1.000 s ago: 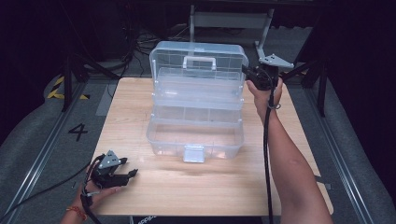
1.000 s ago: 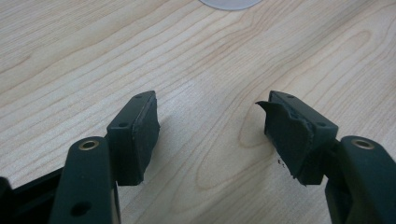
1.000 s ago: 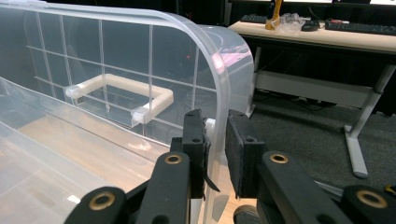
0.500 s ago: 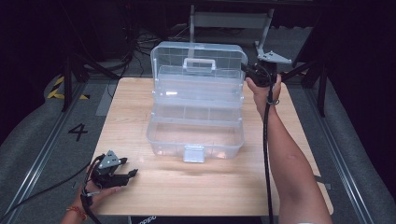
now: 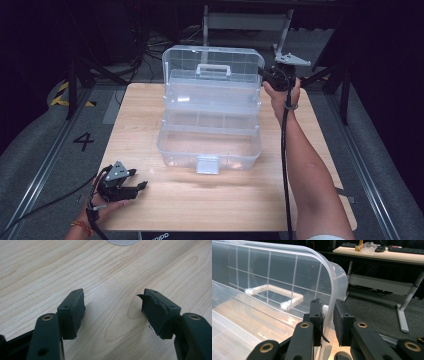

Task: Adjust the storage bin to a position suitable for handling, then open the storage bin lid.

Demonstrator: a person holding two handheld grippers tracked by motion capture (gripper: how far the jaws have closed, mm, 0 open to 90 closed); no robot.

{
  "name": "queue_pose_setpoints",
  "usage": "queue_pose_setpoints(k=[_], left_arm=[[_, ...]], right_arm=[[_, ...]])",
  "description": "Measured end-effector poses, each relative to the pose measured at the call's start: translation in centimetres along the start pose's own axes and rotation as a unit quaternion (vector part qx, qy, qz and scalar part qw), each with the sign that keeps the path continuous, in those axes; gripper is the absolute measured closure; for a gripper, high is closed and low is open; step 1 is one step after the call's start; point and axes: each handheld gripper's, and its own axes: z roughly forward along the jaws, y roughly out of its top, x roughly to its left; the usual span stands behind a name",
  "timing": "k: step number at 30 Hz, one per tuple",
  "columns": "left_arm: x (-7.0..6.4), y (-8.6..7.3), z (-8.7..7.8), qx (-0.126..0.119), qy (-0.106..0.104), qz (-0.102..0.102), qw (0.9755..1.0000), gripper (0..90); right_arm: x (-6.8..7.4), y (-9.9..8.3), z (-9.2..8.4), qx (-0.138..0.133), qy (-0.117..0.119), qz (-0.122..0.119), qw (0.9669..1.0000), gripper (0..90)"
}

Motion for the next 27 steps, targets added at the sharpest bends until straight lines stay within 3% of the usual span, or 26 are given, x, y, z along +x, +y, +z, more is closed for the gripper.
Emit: queue_pose_setpoints(k=[27], left_arm=[[0.0,0.0,0.0,0.001,0.001,0.001,1.0,35.5]], right_arm=[[-0.8,0.3,1.2,0.02,0.012,0.005,0.9997,77.8]])
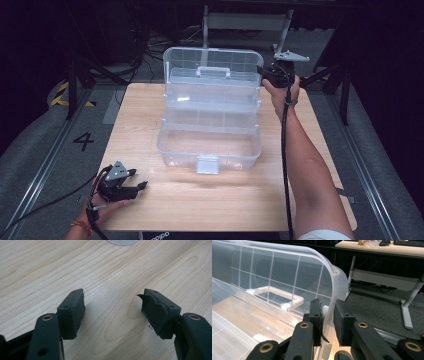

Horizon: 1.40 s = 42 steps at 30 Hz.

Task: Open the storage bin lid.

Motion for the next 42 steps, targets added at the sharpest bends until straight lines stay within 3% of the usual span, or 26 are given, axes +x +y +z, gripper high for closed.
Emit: queue_pose_setpoints(k=[24,35,42], left_arm=[[0.0,0.0,0.0,0.0,-0.001,0.0,1.0,35.0],[0.0,0.0,0.0,-0.001,-0.002,0.0,1.0,34.7],[0.0,0.0,0.0,-0.001,-0.002,0.001,1.0,34.6]], right_arm=[[-1.2,0.7,1.8,0.047,0.017,0.024,0.9985,77.3],[-1.8,0.5,2.8,0.06,0.017,0.043,0.9971,76.8],[-1.8,0.6,3.4,0.072,0.012,0.042,0.9964,76.2]])
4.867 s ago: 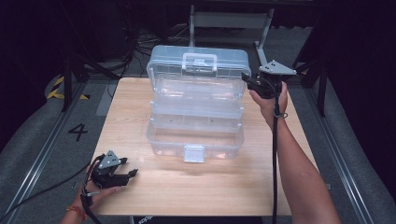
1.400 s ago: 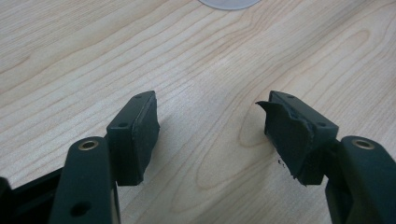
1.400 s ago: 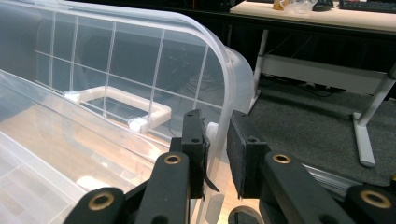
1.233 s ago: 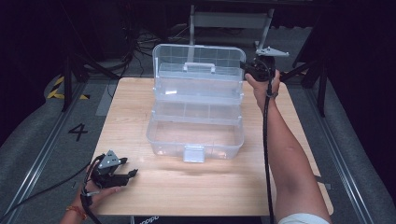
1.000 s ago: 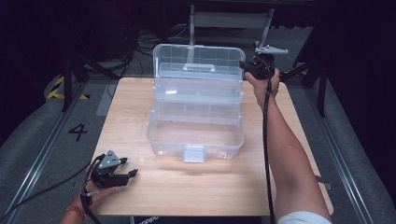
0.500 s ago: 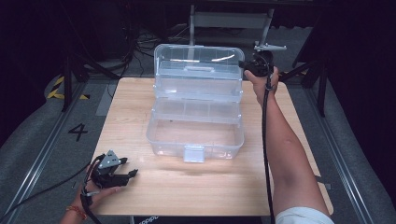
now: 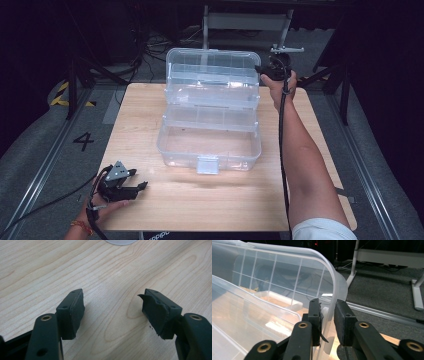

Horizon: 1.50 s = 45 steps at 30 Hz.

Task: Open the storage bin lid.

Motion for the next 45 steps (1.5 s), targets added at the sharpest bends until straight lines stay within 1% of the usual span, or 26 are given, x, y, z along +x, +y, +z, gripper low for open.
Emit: queue_pose_setpoints(k=[2,6,14,16,20,31,39,45], left_arm=[[0.0,0.0,0.0,0.0,-0.001,-0.003,1.0,34.6],[0.0,0.0,0.0,0.0,-0.002,-0.003,1.0,34.6],[0.0,0.0,0.0,0.0,-0.001,0.001,1.0,34.4],[0.0,0.0,0.0,0.001,-0.003,0.0,1.0,34.4],[0.0,0.0,0.0,0.001,-0.003,0.001,1.0,34.4],[0.0,0.0,0.0,0.001,-0.003,0.001,1.0,34.3],[0.0,0.0,-0.1,0.002,-0.003,0.004,1.0,34.2],[0.0,0.0,-0.1,0.002,-0.004,0.004,1.0,34.2]], right_arm=[[-0.1,0.0,0.2,0.003,-0.002,0.002,1.0,76.0],[-0.2,-0.1,0.5,0.005,-0.003,0.003,1.0,75.7],[-0.3,-0.2,1.3,0.013,-0.015,0.001,0.9998,74.5],[-0.3,-0.3,1.6,0.015,-0.019,0.002,0.9997,74.4],[-0.5,-0.5,1.7,0.015,-0.017,0.006,0.9997,74.4],[-0.4,-0.5,2.0,0.016,-0.025,0.006,0.9995,74.0],[-0.6,-0.7,2.7,0.025,-0.027,0.01,0.9993,73.1],[-0.7,-0.6,3.0,0.032,-0.029,0.007,0.9991,72.4]])
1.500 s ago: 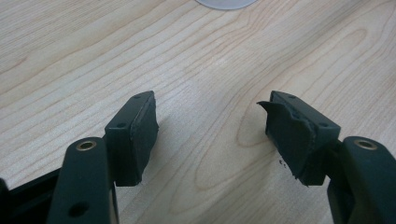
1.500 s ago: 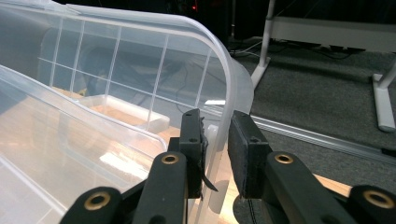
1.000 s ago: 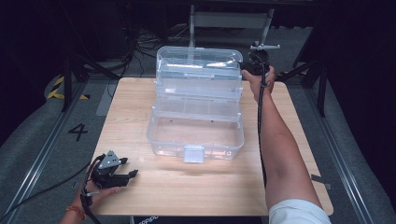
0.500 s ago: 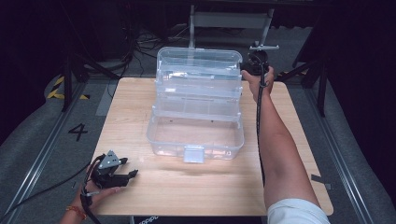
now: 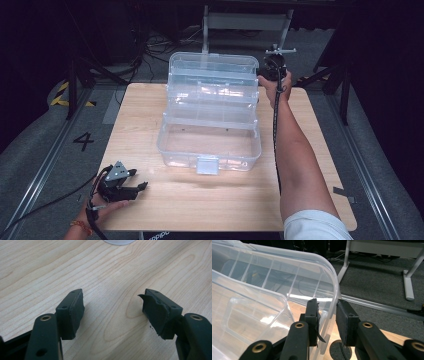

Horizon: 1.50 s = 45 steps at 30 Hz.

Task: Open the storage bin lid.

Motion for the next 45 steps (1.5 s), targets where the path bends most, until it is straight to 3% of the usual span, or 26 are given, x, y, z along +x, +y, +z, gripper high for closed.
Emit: queue_pose_setpoints(k=[22,24,36,41,45], left_arm=[[0.0,0.0,0.0,0.0,0.0,0.001,1.0,34.1],[0.0,0.0,0.0,0.0,0.0,0.002,1.0,34.1],[0.0,-0.1,0.0,-0.001,-0.002,-0.001,1.0,33.9],[0.0,-0.1,0.0,-0.003,0.001,0.002,1.0,33.9],[0.0,-0.1,0.0,-0.001,-0.001,0.004,1.0,33.8]], right_arm=[[0.0,0.1,0.6,0.017,-0.015,-0.014,0.9996,70.1],[0.0,0.1,0.5,0.018,-0.02,-0.027,0.9993,71.0],[0.4,0.4,-0.7,0.011,-0.022,-0.05,0.9984,71.2],[0.7,0.2,-1.6,0.0,-0.024,-0.058,0.998,71.2],[1.3,0.2,-3.3,-0.009,-0.02,-0.075,0.9969,70.9]])
